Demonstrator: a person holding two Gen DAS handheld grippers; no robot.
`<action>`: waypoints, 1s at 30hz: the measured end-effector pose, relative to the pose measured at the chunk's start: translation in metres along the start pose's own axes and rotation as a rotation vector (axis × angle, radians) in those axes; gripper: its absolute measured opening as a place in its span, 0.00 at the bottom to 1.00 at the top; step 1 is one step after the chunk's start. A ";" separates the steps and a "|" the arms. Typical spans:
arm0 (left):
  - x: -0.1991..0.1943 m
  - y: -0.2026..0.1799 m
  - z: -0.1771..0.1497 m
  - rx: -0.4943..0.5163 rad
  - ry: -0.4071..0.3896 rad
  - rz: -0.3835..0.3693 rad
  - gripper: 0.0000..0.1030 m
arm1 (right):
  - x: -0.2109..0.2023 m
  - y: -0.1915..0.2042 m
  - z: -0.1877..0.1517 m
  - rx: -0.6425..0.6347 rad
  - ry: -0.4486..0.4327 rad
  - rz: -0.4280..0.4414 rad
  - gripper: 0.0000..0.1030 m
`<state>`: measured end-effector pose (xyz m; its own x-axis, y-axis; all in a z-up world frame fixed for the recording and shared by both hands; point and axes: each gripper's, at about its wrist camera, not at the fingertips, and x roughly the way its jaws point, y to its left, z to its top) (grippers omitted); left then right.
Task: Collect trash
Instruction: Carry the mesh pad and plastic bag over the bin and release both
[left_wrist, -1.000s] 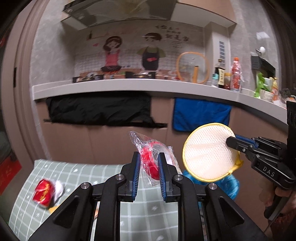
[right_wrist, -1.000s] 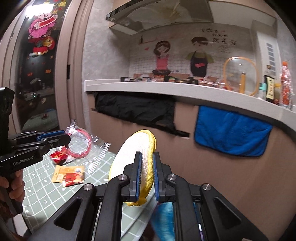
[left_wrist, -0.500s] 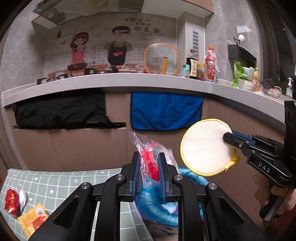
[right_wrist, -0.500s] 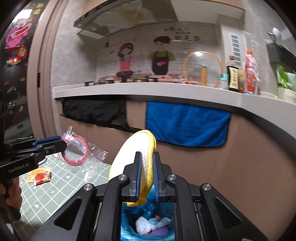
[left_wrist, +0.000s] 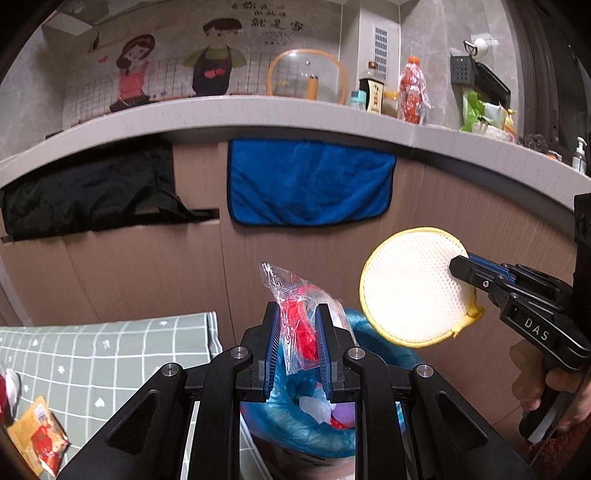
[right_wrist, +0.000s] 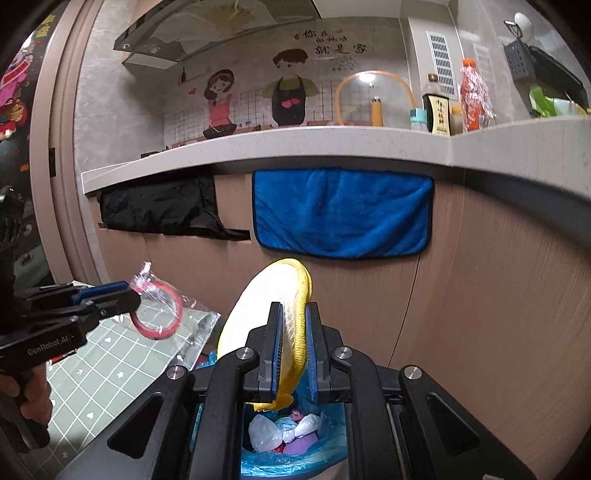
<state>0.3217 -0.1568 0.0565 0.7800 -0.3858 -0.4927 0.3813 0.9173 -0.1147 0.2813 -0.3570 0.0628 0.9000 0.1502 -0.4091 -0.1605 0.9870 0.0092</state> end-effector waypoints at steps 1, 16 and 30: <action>0.004 0.000 -0.002 -0.002 0.008 -0.003 0.19 | 0.002 -0.001 -0.002 -0.001 0.006 -0.002 0.10; 0.050 0.002 -0.024 -0.014 0.110 -0.019 0.19 | 0.038 -0.014 -0.027 0.028 0.094 0.002 0.10; 0.086 0.014 -0.034 -0.055 0.177 -0.041 0.19 | 0.068 -0.018 -0.047 0.056 0.176 0.008 0.10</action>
<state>0.3775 -0.1742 -0.0167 0.6629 -0.4045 -0.6301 0.3798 0.9069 -0.1826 0.3262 -0.3673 -0.0080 0.8134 0.1509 -0.5618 -0.1404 0.9881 0.0622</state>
